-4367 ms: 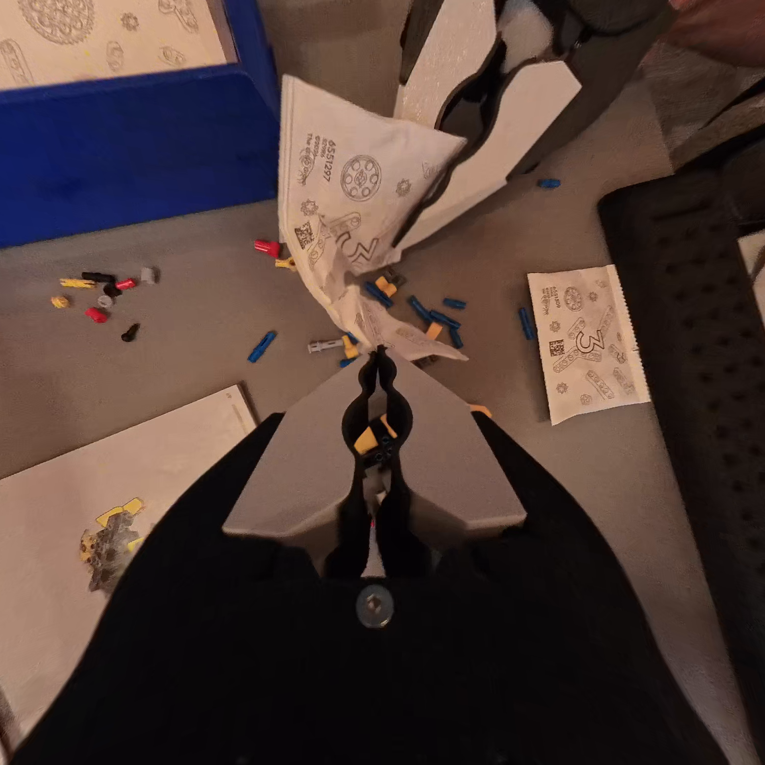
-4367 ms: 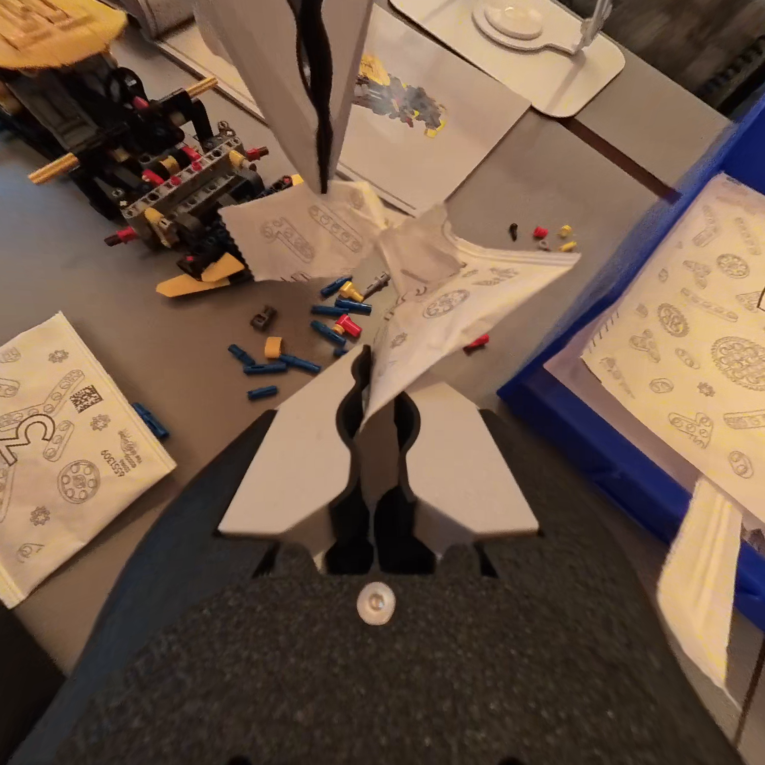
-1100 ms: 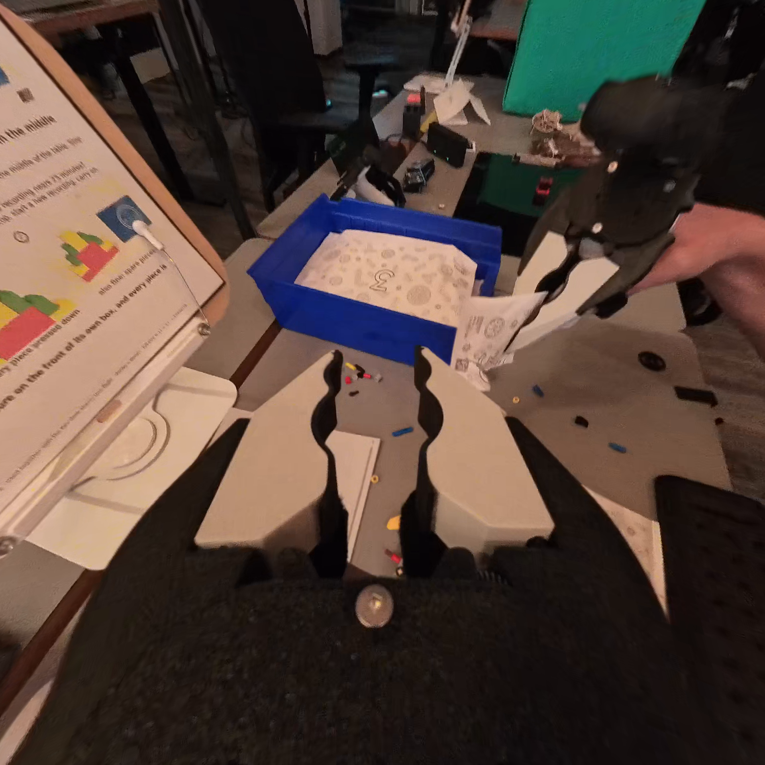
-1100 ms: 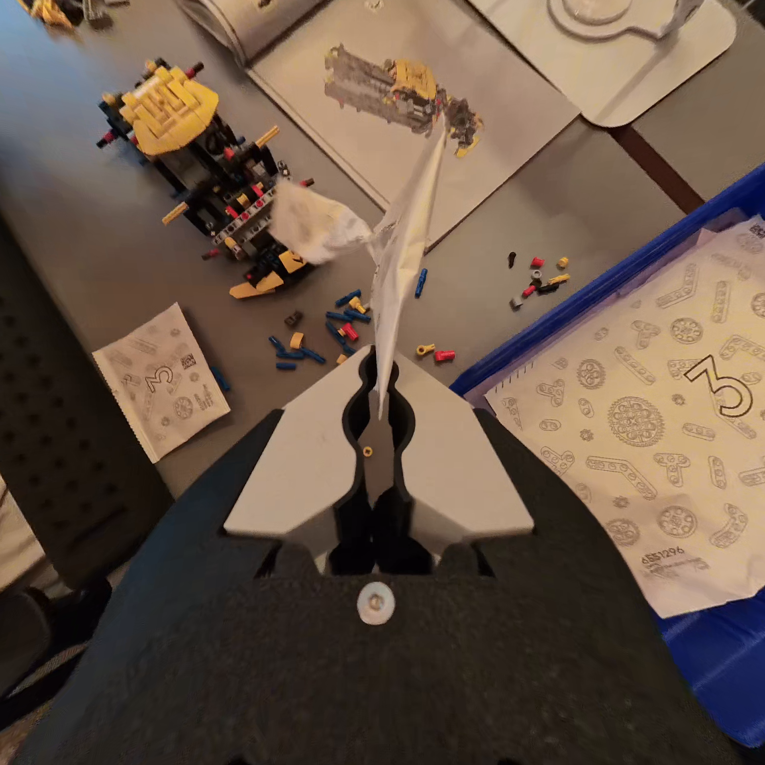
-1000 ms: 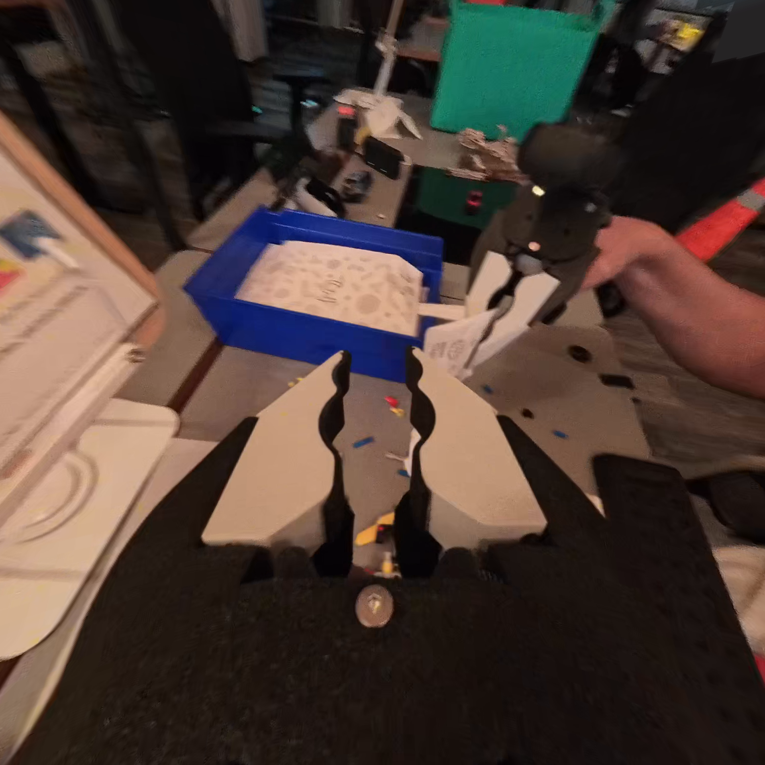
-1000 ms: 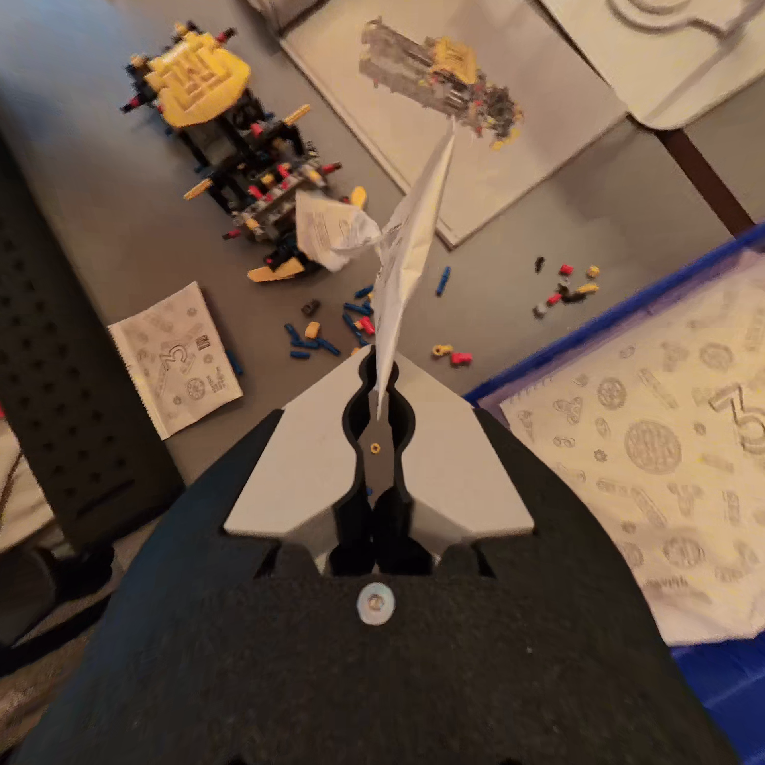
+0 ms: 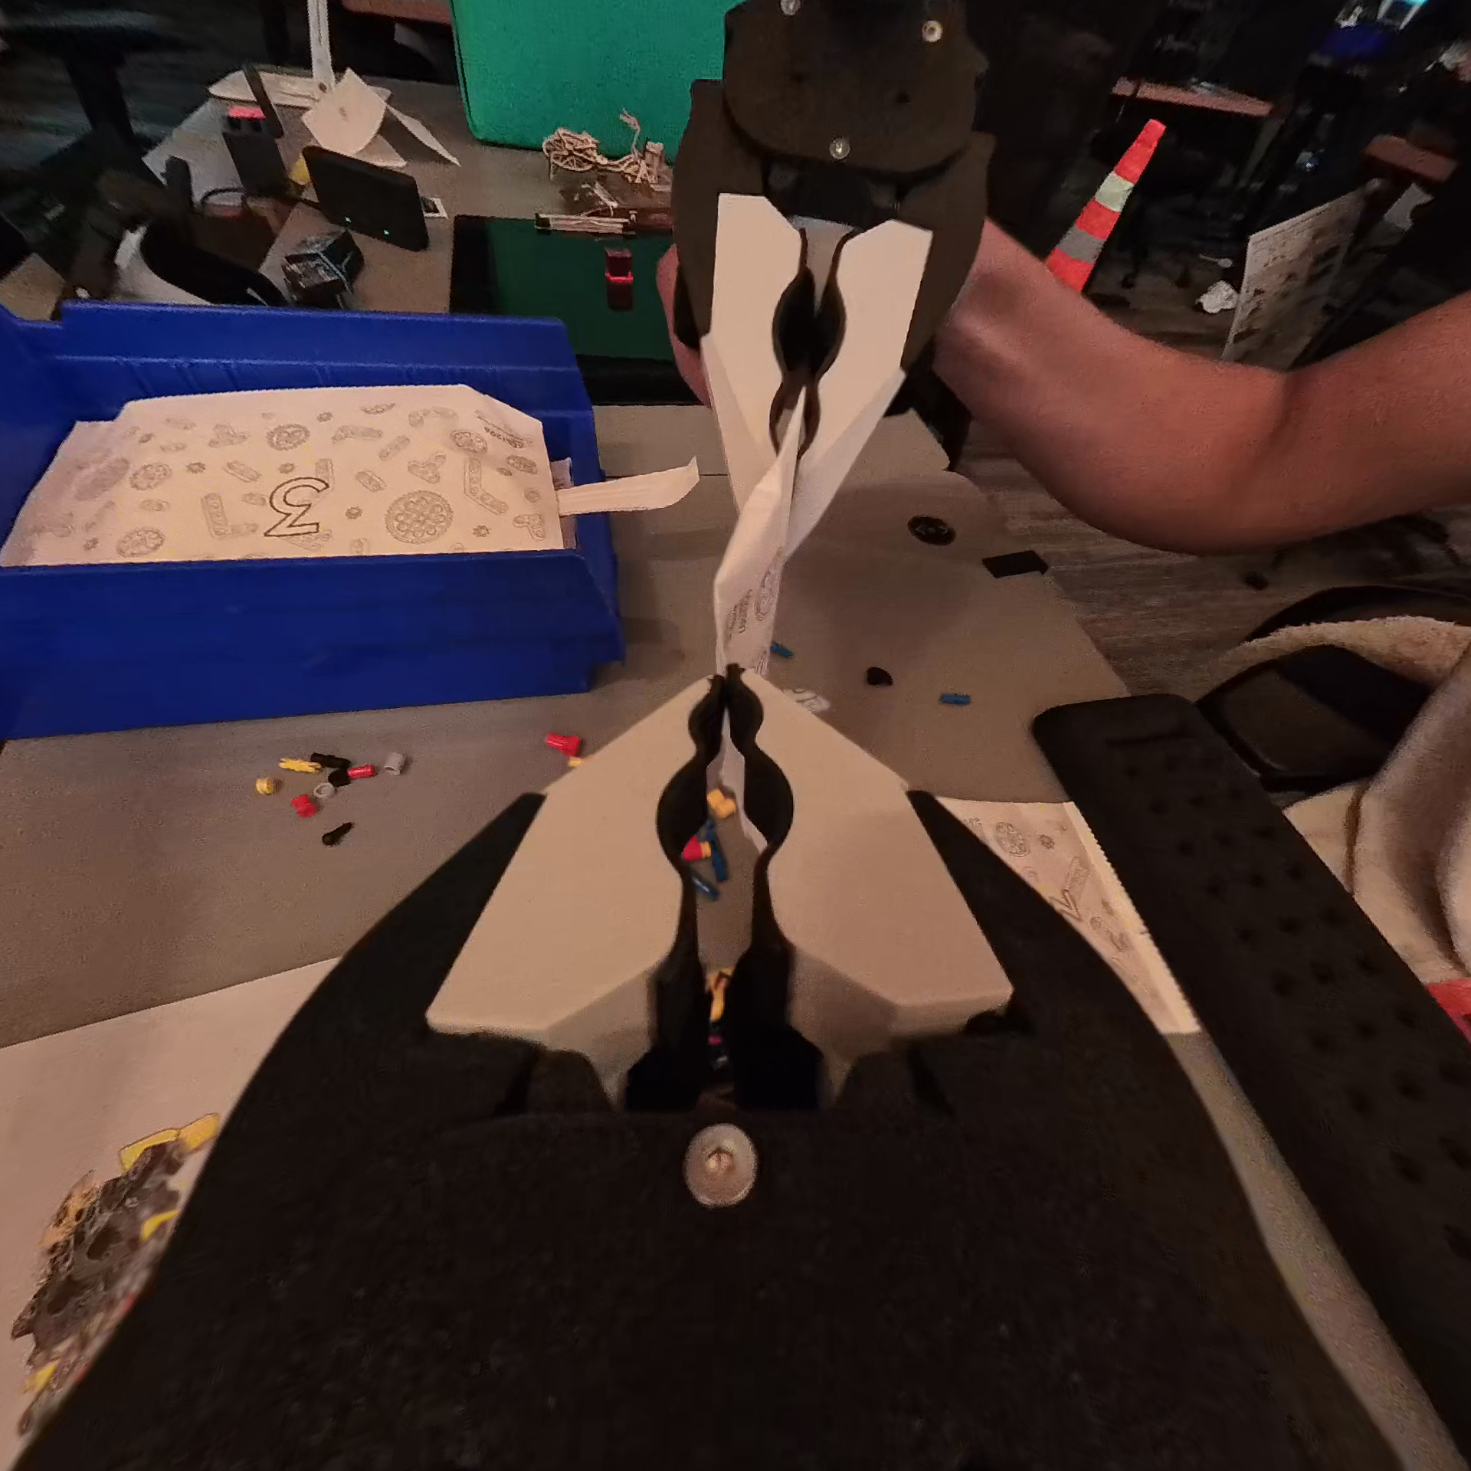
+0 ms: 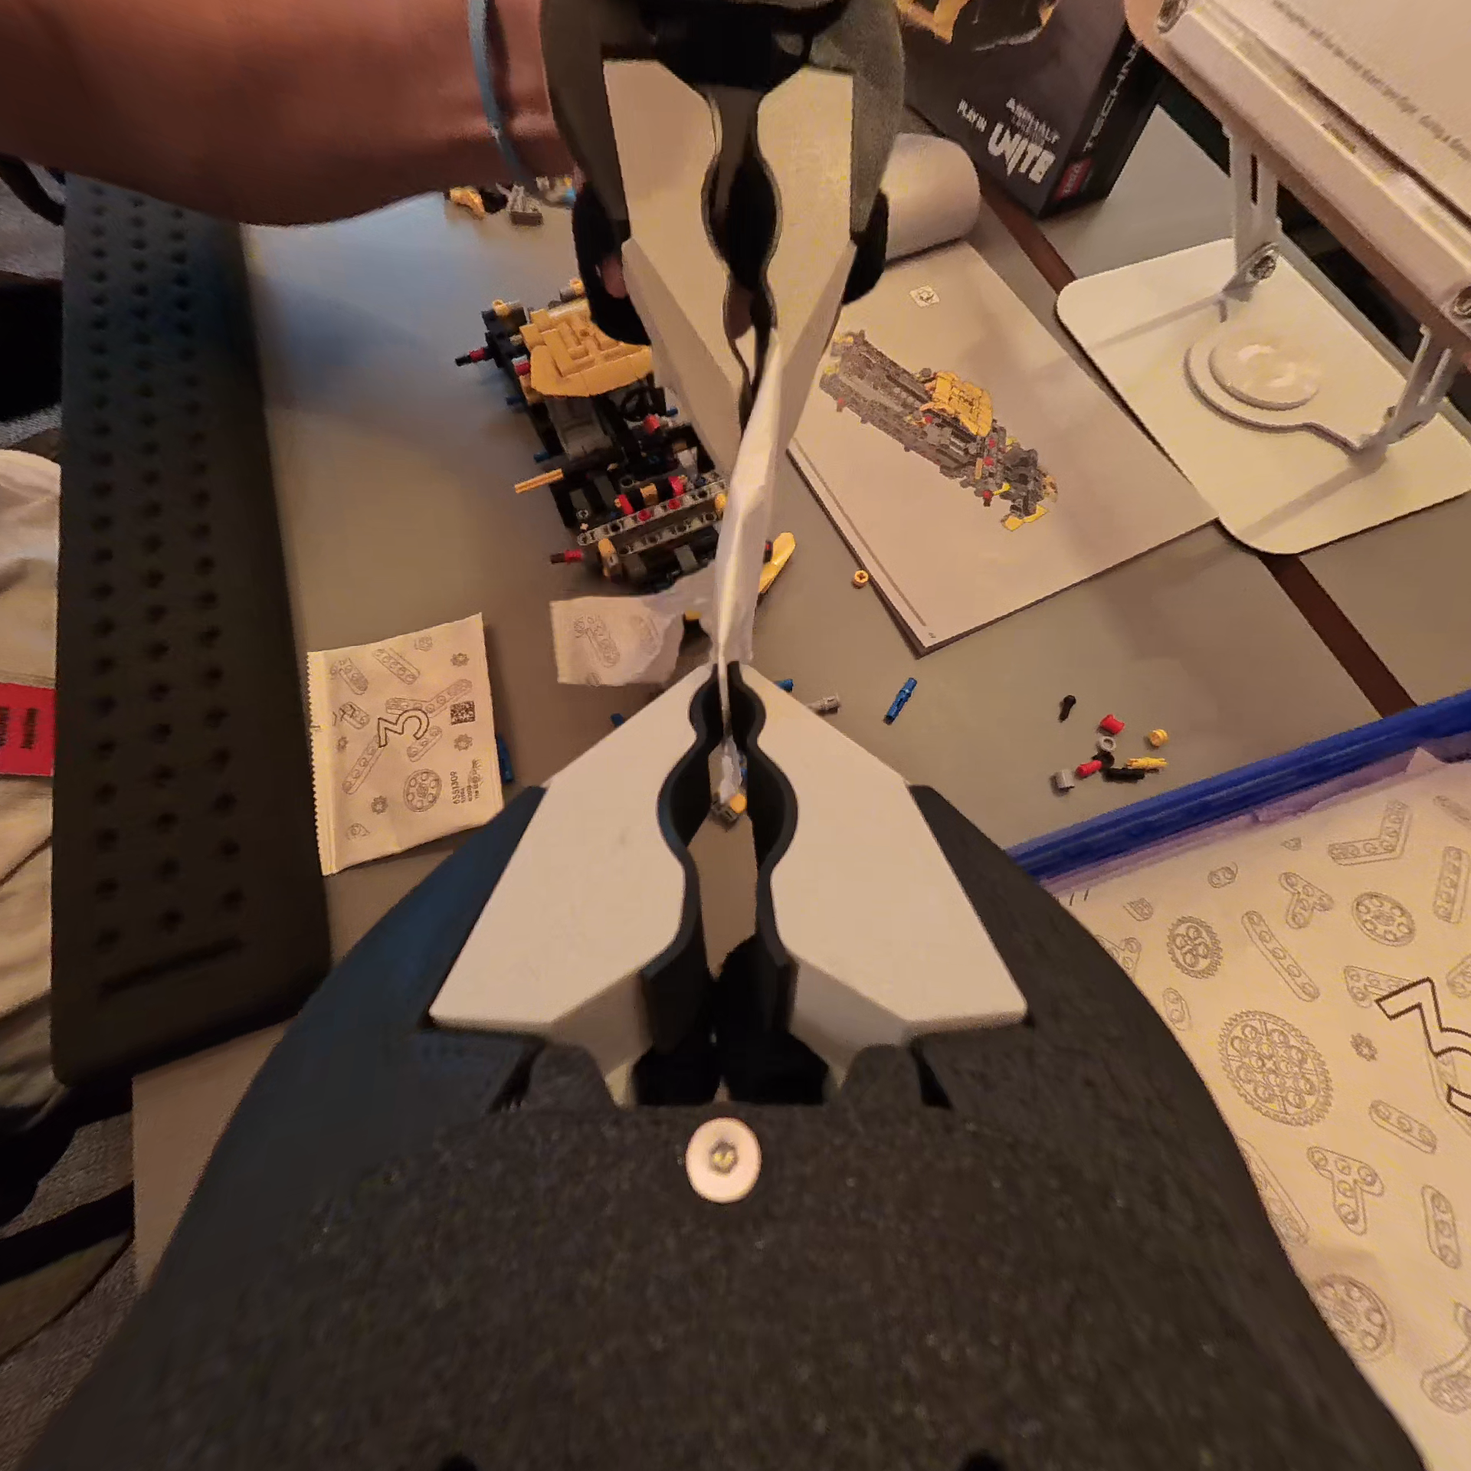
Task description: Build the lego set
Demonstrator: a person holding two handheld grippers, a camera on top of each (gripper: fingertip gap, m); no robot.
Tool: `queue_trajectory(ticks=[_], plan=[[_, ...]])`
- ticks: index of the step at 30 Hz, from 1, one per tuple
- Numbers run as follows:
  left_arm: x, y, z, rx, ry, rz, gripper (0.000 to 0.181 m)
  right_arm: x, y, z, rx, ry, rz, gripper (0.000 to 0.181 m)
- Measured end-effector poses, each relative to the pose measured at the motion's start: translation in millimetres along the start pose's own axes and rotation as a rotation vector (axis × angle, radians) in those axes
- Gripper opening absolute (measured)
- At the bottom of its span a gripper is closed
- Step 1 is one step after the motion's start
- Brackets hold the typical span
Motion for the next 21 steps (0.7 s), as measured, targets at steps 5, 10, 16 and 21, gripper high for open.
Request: queue_trajectory(ticks=[5, 10, 16, 21], plan=[[9.9, -8.4, -5.9, -0.031, -0.053, 0.043, 0.0, 11.1, -14.2, 3.4, -0.065, 0.022, 0.22, 0.007], [9.8, -3.8, -5.9, -0.035, -0.066, 0.011, 0.0, 8.1, -18.4, 4.3, -0.076, 0.027, 0.262, 0.0], [4.4, -1.9, -3.3, -0.055, -0.074, -0.001, 0.0, 2.3, -27.6, 6.5, -0.055, 0.07, 0.257, 0.0], [9.5, -15.1, -9.7, -0.031, -0.11, 0.069, 0.0, 1.5, -30.1, 5.9, -0.057, 0.088, 0.279, 0.0]])
Point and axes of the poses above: each gripper's, where its closed fingertips meet, x back along the fingers, y out of its underside, z = x × y across the jaws, the point moved 2 cm from there along x, back along the fingers, and after that the axes turned 13 degrees about z, right-handed, at the moved point
